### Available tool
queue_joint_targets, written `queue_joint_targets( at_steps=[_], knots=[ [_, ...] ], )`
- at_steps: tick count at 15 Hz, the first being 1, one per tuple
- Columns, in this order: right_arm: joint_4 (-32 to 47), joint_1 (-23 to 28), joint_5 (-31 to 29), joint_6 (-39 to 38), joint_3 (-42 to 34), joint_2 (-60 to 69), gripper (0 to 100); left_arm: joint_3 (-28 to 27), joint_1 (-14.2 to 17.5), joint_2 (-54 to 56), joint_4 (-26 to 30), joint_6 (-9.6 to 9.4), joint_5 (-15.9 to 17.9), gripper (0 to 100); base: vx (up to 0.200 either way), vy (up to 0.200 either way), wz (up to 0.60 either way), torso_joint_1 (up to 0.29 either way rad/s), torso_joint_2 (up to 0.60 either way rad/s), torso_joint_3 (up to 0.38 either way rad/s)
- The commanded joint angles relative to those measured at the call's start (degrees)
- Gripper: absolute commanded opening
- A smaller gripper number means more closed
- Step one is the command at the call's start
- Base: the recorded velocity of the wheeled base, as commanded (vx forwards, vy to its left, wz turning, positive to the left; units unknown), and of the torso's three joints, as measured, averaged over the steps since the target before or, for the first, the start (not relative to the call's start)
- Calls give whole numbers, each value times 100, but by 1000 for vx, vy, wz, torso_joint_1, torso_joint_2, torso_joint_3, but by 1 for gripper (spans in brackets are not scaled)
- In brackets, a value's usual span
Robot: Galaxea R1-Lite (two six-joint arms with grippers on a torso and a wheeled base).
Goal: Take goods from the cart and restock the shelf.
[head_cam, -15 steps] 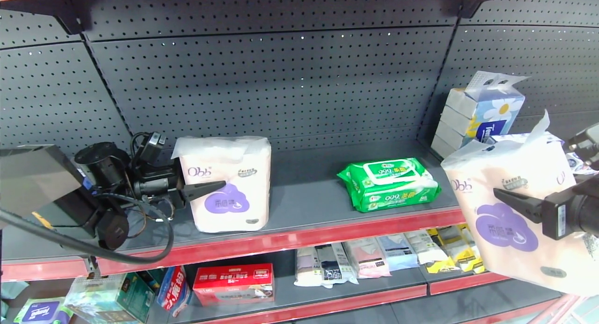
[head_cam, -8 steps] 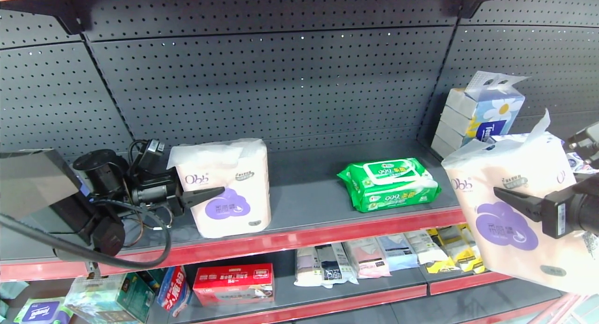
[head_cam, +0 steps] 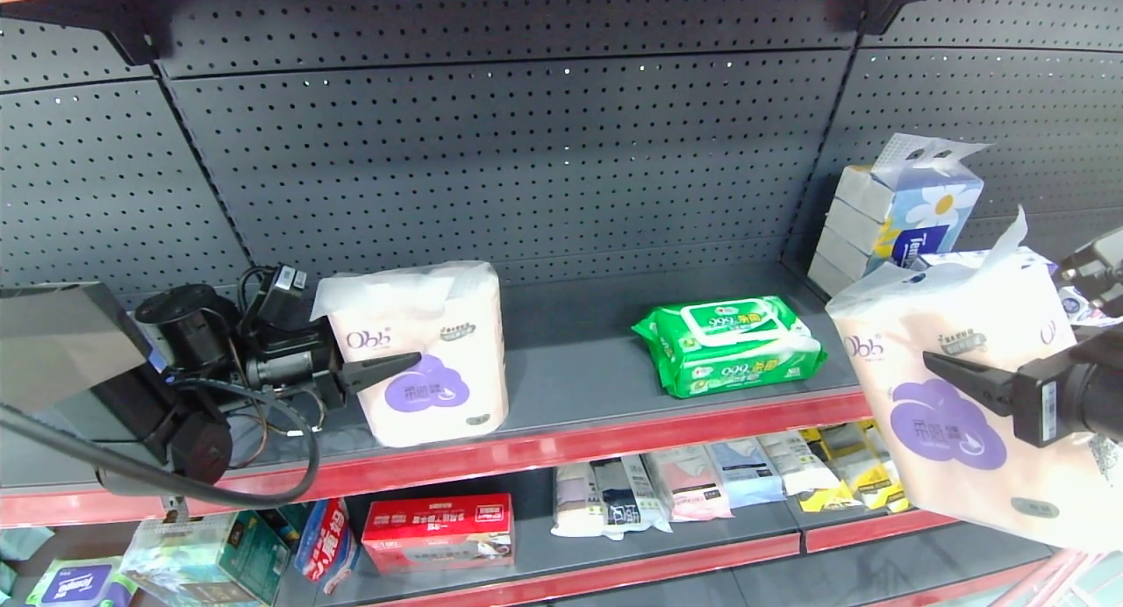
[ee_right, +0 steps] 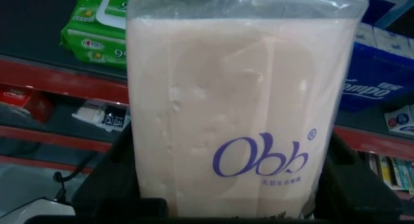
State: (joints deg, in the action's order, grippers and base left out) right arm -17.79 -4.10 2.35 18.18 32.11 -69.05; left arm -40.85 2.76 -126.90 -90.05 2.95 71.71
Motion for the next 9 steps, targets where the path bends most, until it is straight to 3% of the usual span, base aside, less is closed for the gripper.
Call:
queue_joint_targets(
  at_steps=[1,9],
  knots=[
    [-6,-3,2,2,23,-12,0,42,-3,-1,5,4,1,0,0,0,0,0,0,0],
    [-6,-3,-7,2,-12,5,0,16,-21,-10,5,-49,1,0,0,0,0,0,0,0]
  ],
)
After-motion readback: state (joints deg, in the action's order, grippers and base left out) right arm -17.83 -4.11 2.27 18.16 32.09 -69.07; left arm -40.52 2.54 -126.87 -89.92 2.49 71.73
